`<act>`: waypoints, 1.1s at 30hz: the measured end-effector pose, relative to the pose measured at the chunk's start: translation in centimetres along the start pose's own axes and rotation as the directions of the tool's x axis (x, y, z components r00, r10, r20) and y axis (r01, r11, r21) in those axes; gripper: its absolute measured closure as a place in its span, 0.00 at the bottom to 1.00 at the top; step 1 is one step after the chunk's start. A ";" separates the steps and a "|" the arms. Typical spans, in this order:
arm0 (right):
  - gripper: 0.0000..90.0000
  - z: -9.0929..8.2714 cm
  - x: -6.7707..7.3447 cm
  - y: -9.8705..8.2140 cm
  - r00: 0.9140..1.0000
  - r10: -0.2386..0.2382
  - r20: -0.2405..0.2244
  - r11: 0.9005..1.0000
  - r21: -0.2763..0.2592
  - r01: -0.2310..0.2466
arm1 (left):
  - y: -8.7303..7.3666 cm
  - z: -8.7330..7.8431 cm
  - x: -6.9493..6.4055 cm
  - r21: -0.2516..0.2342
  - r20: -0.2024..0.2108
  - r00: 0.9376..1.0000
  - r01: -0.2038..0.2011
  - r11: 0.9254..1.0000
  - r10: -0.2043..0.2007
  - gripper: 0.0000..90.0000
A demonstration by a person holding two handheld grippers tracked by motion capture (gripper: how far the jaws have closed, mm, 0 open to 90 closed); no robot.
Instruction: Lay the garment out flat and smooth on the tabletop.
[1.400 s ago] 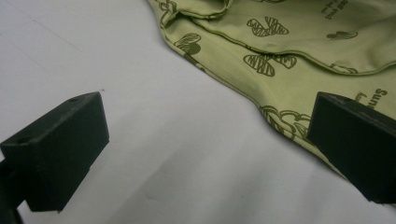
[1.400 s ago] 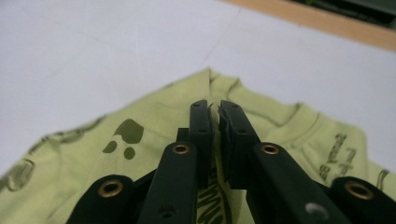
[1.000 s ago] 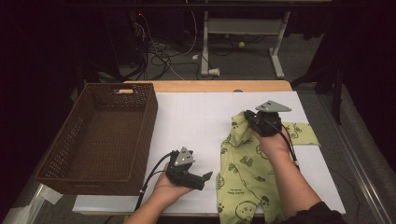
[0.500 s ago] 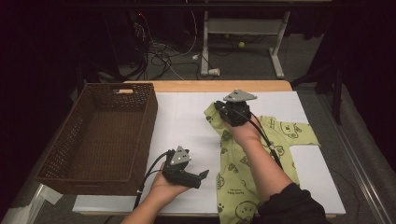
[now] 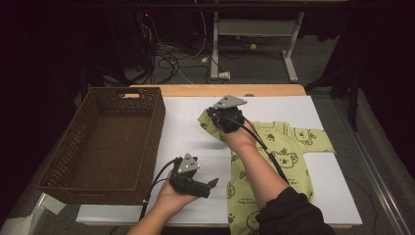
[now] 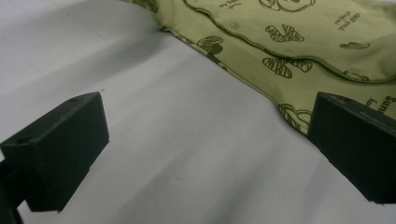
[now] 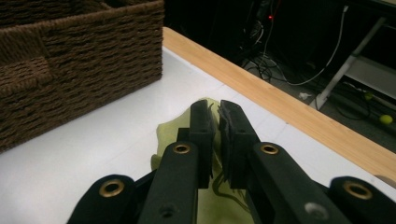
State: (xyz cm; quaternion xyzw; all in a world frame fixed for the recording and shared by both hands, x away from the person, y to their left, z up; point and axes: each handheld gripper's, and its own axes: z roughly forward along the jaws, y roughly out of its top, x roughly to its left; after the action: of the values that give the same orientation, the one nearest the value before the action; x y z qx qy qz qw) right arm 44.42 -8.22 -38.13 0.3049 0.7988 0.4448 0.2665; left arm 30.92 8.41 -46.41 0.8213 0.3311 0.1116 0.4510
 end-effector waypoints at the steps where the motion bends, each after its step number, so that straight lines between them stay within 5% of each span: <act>1: 0.95 0.2 0.2 0.1 1.000 -0.003 -0.006 1.000 0.000 0.003 | 0.0 0.1 0.0 0.001 -0.001 1.000 0.001 1.000 -0.001 0.00; 6: 0.93 0.9 1.1 0.4 1.000 -0.017 -0.026 1.000 0.004 0.017 | -0.1 0.2 -0.1 0.009 -0.002 1.000 -0.011 1.000 0.011 0.00; 9: 0.82 1.1 1.4 0.5 0.999 -0.011 -0.044 1.000 0.001 0.011 | -0.1 0.1 0.0 0.008 -0.005 1.000 -0.010 1.000 0.010 0.00; 17: 0.69 -0.6 0.6 -0.1 0.998 0.020 -0.060 1.000 0.006 -0.019 | 0.0 0.1 0.2 0.005 -0.012 1.000 -0.013 1.000 0.013 0.00; 33: 0.21 -6.5 -3.1 -6.8 0.993 0.109 -0.036 0.993 0.059 -0.107 | 0.2 0.4 0.6 0.016 -0.042 0.999 -0.010 1.000 0.011 0.00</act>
State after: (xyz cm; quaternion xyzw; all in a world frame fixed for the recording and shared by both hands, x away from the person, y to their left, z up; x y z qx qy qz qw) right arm 40.30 -16.86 -40.57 0.3462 0.7986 0.4416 0.2177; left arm 31.63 8.44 -46.59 0.8242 0.3370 0.1284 0.4367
